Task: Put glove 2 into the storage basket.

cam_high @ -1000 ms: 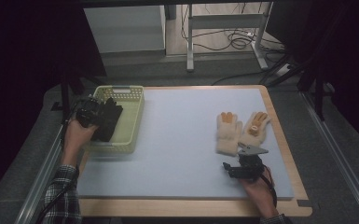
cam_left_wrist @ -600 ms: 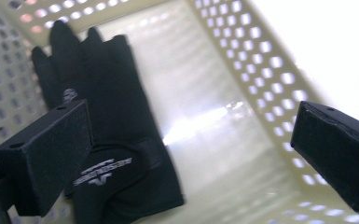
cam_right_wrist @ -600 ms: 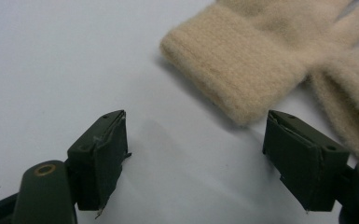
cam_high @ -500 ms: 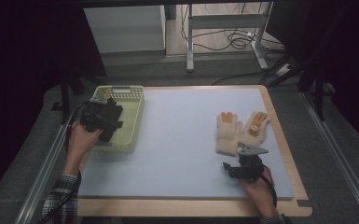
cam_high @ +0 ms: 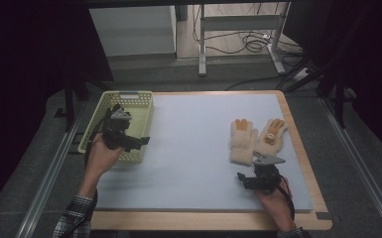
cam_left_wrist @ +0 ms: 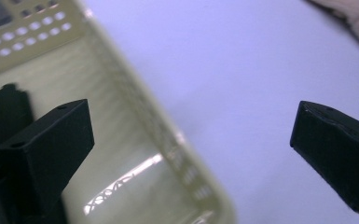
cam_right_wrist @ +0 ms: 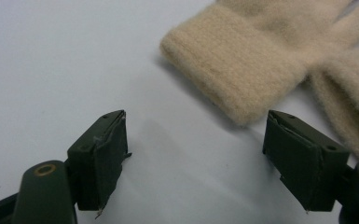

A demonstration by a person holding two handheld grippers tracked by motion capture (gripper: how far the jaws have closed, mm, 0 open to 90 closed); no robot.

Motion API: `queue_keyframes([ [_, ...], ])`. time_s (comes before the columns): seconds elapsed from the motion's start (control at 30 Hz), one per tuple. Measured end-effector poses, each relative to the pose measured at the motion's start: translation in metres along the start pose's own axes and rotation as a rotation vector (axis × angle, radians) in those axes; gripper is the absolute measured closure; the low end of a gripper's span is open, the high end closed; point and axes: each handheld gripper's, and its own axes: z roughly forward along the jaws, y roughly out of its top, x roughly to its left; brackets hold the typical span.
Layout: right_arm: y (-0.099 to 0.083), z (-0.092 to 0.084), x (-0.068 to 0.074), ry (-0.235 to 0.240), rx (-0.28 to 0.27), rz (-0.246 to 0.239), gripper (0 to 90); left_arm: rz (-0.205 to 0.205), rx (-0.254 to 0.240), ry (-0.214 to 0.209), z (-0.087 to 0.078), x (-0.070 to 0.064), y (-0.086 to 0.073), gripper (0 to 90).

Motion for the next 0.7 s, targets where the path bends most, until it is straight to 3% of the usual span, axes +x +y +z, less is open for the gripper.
queue_keyframes([
  [0.37, 0.0, 0.0, 0.0, 0.0, -0.001, 0.0, 21.6, 0.105, -0.03, -0.071, 0.018, -0.051, 0.002, 0.0],
  [0.7, 0.0, 0.0, 0.0, 0.001, 0.0, 0.0, 21.5, 0.173, -0.011, -0.091, 0.045, -0.095, -0.023, 0.0],
])
